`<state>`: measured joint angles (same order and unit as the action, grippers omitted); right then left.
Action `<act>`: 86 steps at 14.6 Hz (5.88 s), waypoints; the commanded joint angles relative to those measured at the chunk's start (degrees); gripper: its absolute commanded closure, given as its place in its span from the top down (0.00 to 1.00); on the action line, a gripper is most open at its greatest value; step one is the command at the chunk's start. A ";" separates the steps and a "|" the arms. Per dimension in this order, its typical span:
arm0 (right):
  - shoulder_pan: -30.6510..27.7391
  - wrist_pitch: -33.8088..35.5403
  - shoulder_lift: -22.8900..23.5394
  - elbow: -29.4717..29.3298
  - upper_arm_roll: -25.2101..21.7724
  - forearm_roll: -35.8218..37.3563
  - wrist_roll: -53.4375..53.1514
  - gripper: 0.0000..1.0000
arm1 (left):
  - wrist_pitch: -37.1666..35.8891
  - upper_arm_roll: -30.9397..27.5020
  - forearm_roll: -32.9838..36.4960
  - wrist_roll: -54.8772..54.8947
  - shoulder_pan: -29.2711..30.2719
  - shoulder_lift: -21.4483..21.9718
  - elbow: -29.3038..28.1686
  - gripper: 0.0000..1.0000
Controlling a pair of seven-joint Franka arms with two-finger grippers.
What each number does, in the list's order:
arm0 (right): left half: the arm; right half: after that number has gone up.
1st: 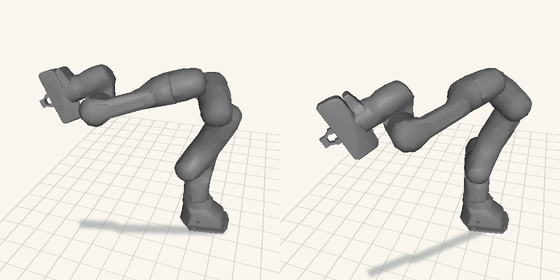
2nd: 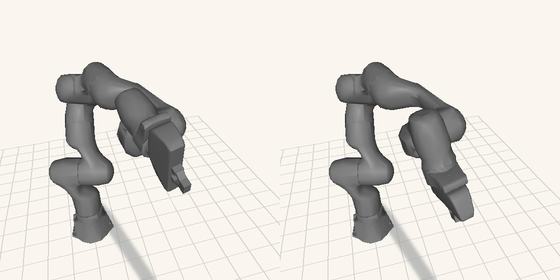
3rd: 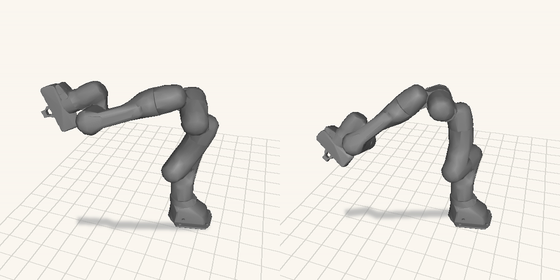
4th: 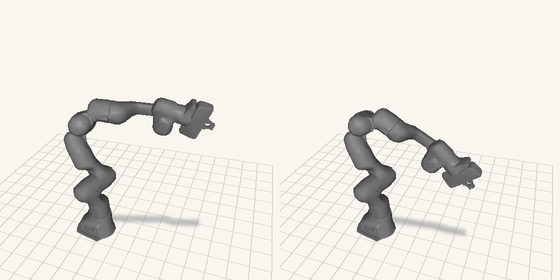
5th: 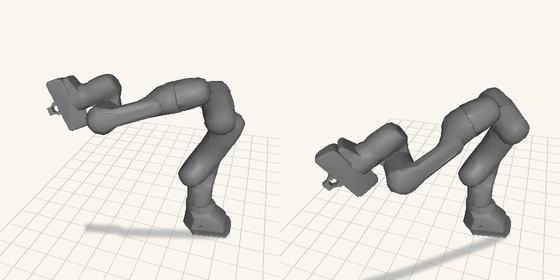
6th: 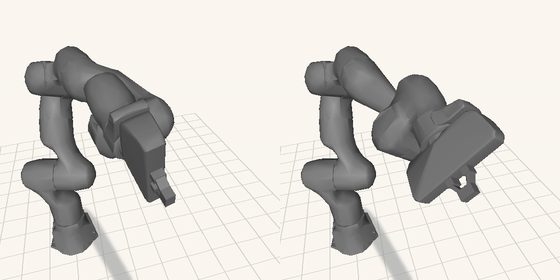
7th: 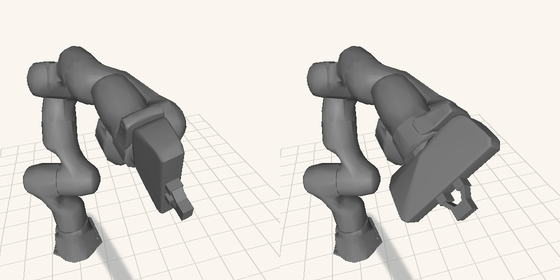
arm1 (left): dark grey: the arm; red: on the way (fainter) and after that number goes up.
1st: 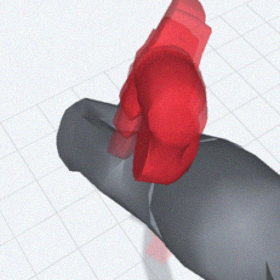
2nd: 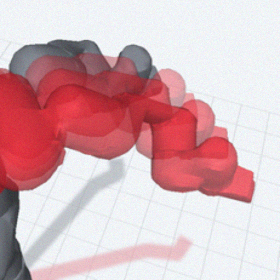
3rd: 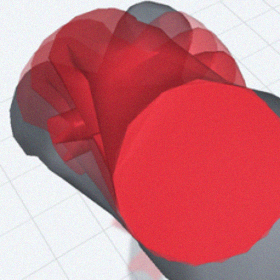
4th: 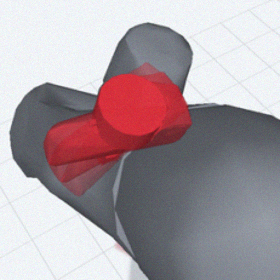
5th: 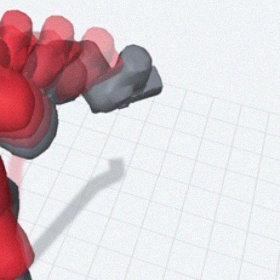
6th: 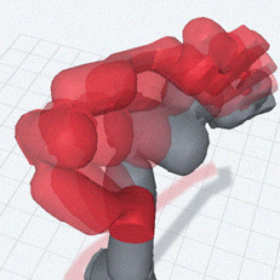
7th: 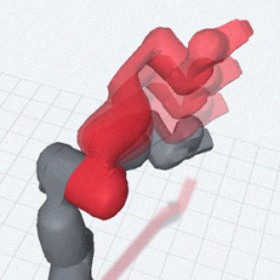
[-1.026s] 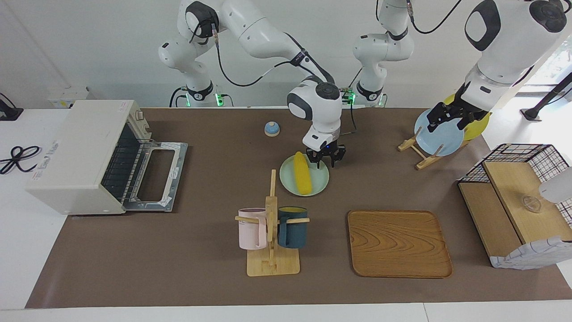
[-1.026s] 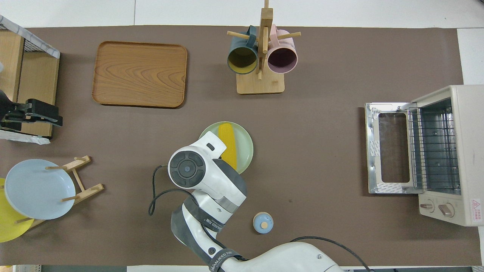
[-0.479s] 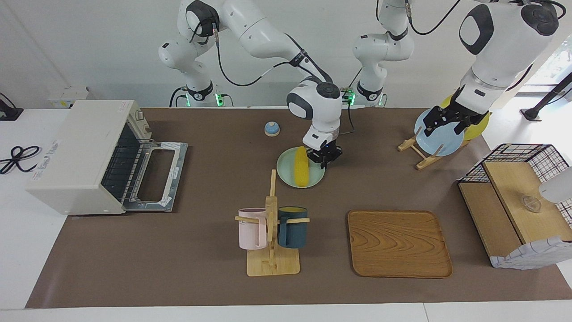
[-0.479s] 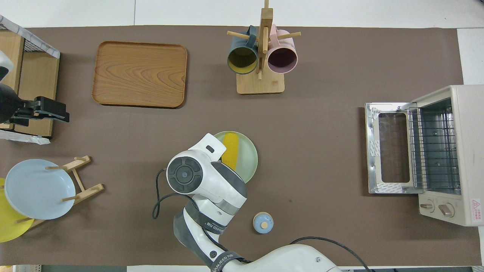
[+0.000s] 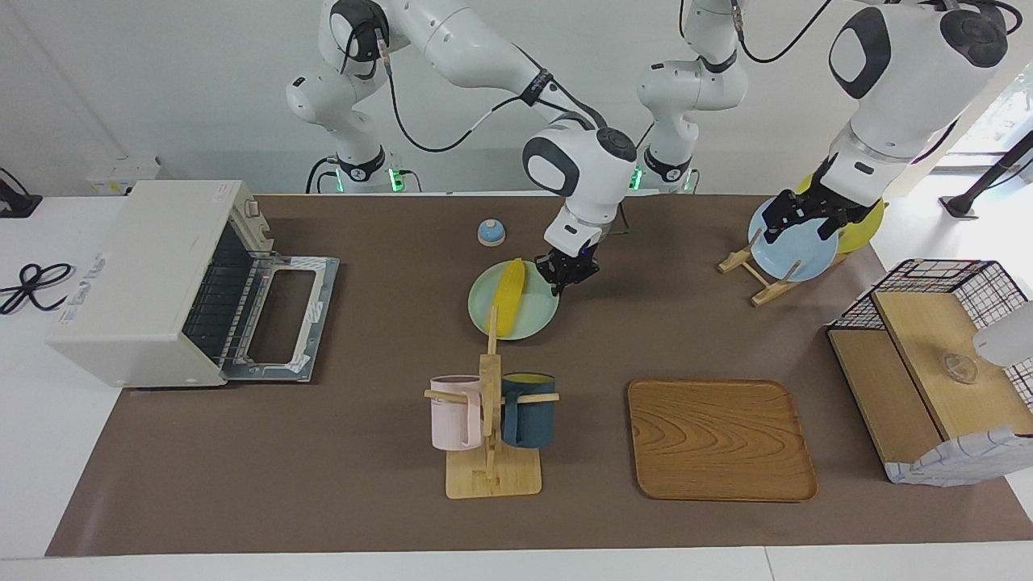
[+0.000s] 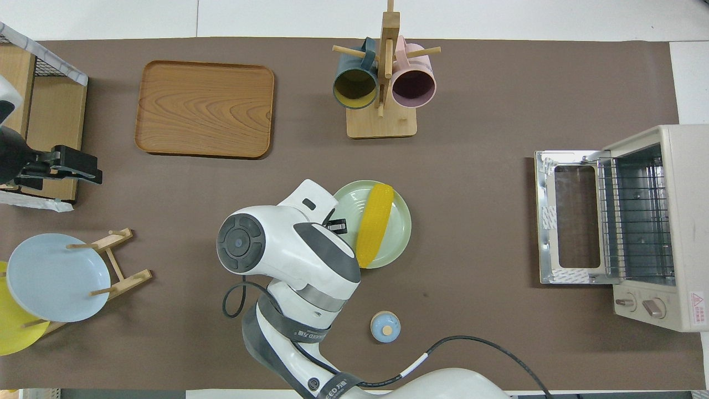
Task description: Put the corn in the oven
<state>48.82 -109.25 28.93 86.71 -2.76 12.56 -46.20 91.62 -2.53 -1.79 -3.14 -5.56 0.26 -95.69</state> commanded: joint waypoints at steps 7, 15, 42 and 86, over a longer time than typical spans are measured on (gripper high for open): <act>-19.61 8.01 -15.99 14.68 0.21 1.76 16.46 0.00 | -0.30 -0.45 0.91 0.15 0.73 0.97 -0.55 1.00; -40.10 7.39 -22.24 22.61 0.12 2.91 36.32 0.00 | -0.21 -0.45 0.91 0.15 0.64 0.97 -0.55 1.00; -51.55 -11.42 -26.20 37.39 0.38 0.19 44.70 0.38 | -0.21 -0.45 0.91 0.15 0.56 0.97 -0.55 1.00; -50.31 2.72 -22.50 24.12 0.29 6.60 52.07 0.00 | -0.21 -0.45 0.91 0.15 0.56 0.89 -0.55 1.00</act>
<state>2.77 -104.78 5.46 111.07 -1.22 15.13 1.02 91.60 -3.02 -1.79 -3.14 -5.08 0.31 -95.69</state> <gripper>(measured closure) 0.991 0.000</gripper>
